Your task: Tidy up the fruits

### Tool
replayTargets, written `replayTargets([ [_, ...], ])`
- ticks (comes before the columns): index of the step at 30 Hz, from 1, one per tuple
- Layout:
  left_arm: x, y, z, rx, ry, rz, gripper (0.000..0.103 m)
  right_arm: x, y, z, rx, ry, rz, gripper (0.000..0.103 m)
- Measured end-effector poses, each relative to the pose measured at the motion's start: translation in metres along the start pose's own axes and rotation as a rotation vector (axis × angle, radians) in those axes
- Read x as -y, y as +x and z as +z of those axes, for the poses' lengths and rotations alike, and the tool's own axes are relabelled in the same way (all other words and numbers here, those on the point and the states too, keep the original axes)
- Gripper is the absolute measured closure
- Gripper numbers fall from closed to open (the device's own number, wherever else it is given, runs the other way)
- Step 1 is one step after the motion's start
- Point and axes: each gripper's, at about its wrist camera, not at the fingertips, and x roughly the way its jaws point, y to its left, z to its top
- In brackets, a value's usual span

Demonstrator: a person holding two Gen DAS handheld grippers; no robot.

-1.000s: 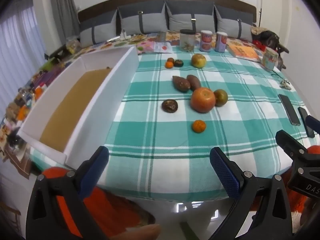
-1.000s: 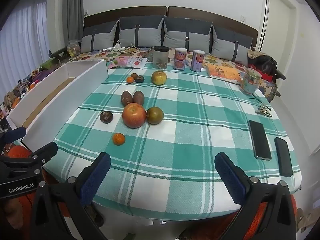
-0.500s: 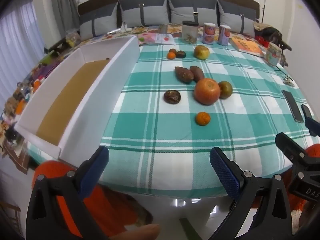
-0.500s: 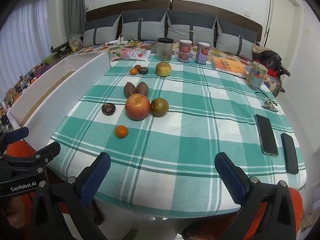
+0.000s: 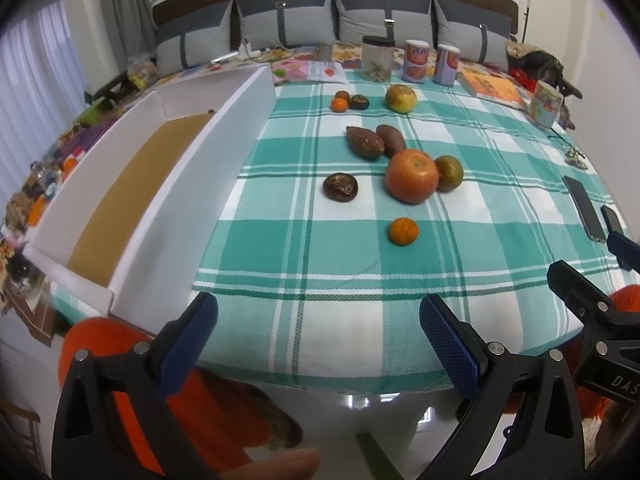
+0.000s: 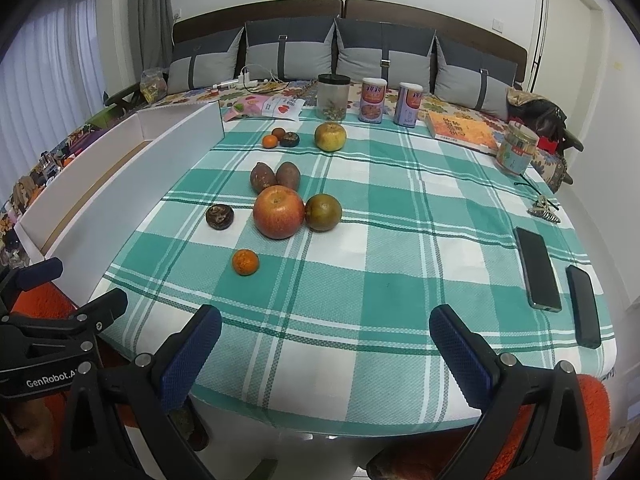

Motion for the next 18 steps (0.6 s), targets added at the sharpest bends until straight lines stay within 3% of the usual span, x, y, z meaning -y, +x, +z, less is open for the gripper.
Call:
replayTargets([
  [18,0.0018,0.0004,-0.0023,-0.004,0.003,-0.005,0.001,0.0043,-0.003,-0.001,0.011,0.014,-0.005,0.0],
])
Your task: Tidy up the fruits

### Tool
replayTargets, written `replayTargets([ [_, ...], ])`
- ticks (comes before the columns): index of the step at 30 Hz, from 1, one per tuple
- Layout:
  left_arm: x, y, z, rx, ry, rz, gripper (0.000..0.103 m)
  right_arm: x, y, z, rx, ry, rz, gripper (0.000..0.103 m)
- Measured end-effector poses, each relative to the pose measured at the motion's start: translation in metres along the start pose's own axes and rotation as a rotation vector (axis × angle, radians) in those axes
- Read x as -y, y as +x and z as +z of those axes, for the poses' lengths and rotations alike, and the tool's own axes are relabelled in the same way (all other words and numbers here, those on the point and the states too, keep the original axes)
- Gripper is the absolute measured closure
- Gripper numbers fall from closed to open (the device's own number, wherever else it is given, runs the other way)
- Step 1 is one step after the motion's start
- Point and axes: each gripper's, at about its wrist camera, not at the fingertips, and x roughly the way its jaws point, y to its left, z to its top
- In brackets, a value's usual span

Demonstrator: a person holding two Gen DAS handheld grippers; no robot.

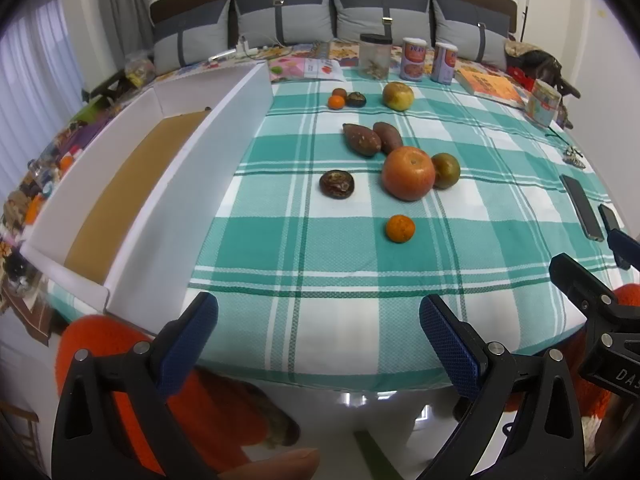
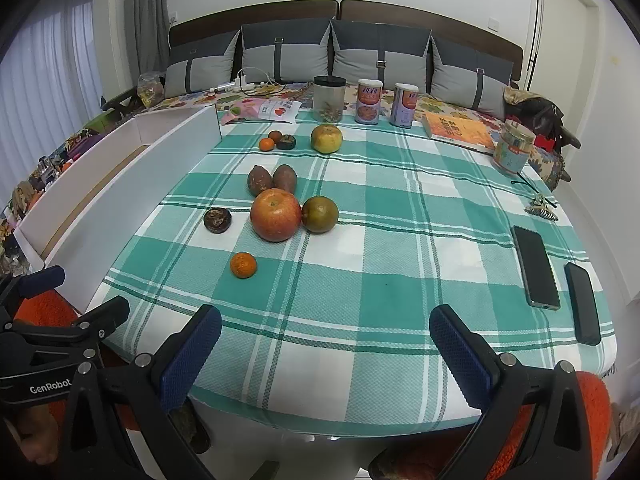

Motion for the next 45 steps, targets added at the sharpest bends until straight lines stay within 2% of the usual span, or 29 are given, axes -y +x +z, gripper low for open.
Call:
replayTargets([
  [32,-0.0017,0.0005,-0.002,-0.006,0.002,0.001,0.001,-0.0053,-0.0019,-0.0009,0.01,-0.023,0.004,0.0],
  [45,-0.0031,0.0016,-0.0025,-0.01,0.004,0.001,0.001,-0.0028,0.0033,-0.0028,-0.013,0.002,0.003,0.0],
])
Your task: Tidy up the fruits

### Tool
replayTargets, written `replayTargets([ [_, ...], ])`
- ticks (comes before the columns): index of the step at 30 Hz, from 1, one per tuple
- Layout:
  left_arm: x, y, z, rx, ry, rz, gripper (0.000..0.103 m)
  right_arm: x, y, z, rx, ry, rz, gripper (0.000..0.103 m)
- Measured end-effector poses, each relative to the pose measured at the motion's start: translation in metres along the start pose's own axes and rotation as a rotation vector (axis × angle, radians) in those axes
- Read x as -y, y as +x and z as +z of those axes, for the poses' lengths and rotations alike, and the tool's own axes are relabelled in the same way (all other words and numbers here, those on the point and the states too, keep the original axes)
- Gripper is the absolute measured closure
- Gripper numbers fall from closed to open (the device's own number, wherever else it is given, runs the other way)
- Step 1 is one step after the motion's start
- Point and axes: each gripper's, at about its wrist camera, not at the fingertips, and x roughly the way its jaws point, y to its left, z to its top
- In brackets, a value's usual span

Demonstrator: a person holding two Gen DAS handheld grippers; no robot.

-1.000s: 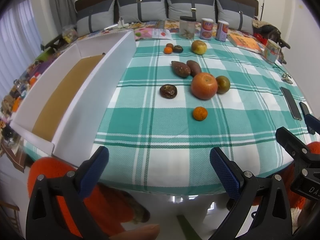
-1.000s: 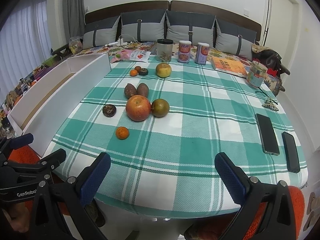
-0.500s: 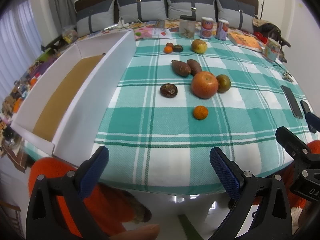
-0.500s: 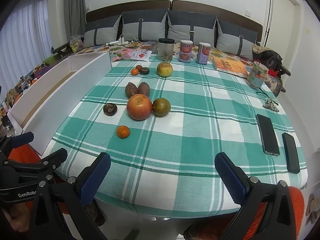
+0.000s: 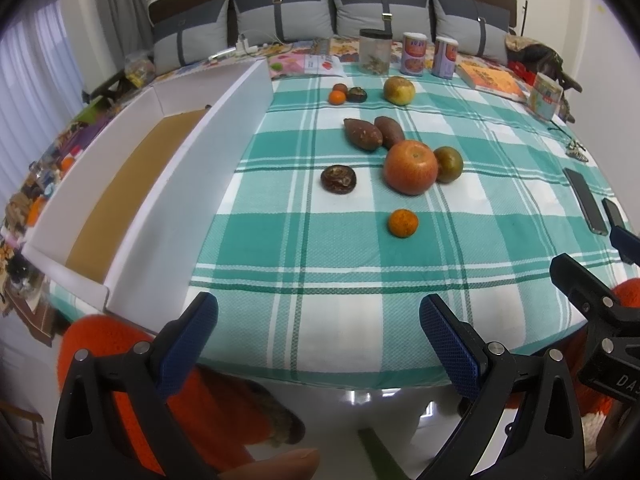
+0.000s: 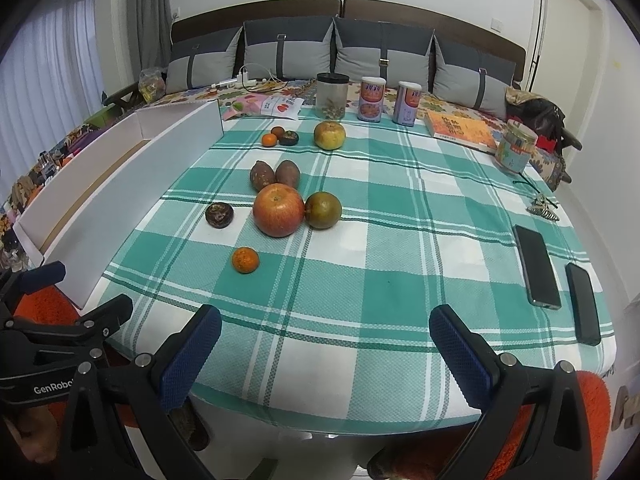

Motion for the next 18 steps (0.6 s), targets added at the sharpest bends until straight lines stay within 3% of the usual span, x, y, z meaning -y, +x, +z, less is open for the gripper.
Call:
replayTargets([
  [11,-0.007,0.005,0.0,-0.018,-0.012,-0.005,0.001,0.004,0.002,-0.001,0.005,0.01,-0.021,0.0],
  [18,-0.019,0.028,0.007,-0.079,-0.05,-0.075,0.001,0.011,0.011,0.009,0.037,0.004,-0.009,0.0],
])
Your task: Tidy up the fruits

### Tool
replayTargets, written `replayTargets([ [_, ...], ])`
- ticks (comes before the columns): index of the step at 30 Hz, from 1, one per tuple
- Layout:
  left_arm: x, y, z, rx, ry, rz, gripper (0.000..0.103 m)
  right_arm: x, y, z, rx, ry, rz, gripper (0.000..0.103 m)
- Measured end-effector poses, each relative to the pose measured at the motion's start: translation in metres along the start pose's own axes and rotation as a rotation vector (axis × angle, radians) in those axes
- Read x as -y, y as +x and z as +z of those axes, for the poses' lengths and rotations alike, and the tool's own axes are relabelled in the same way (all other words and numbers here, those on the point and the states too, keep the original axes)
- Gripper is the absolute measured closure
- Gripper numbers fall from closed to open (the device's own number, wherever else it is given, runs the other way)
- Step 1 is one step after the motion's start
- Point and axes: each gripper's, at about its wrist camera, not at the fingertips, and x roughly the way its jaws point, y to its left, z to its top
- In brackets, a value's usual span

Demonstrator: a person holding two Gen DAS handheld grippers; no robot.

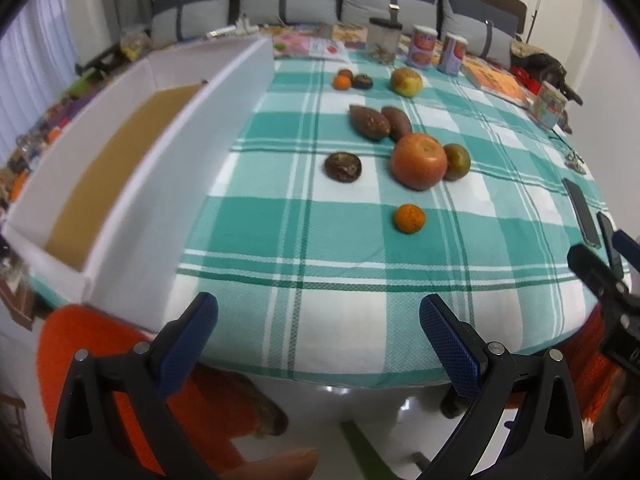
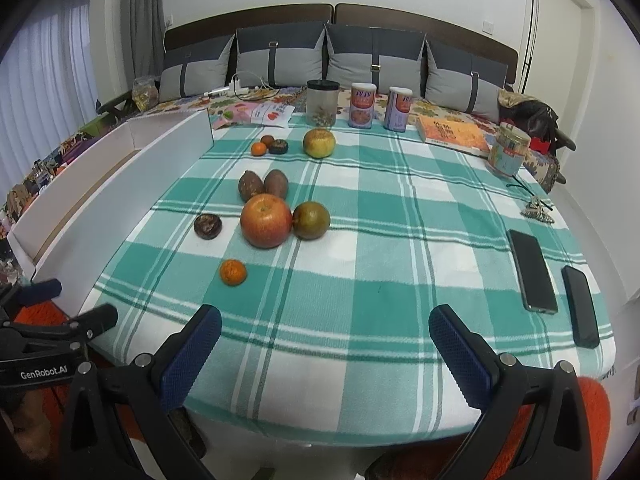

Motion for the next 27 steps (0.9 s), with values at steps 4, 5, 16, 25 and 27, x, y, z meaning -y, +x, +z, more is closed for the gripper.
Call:
replayTargets([
  [4,0.009,0.039,0.017,-0.062,0.067,-0.036,0.001,0.006,0.041,0.005,-0.038,-0.029,0.038,0.0],
  [5,0.01,0.047,0.021,-0.075,0.071,-0.051,0.001,0.007,0.055,0.005,-0.058,-0.044,0.049,0.0],
  [16,0.014,0.127,0.029,-0.105,0.074,0.007,0.0,0.025,0.139,-0.021,-0.189,-0.046,0.084,0.0],
  [25,0.01,0.124,0.024,-0.055,0.084,-0.003,0.0,0.026,0.146,-0.027,-0.176,-0.048,0.065,0.0],
  [27,0.011,0.125,0.029,-0.076,0.109,-0.013,0.0,0.026,0.146,-0.027,-0.179,-0.048,0.065,0.0],
])
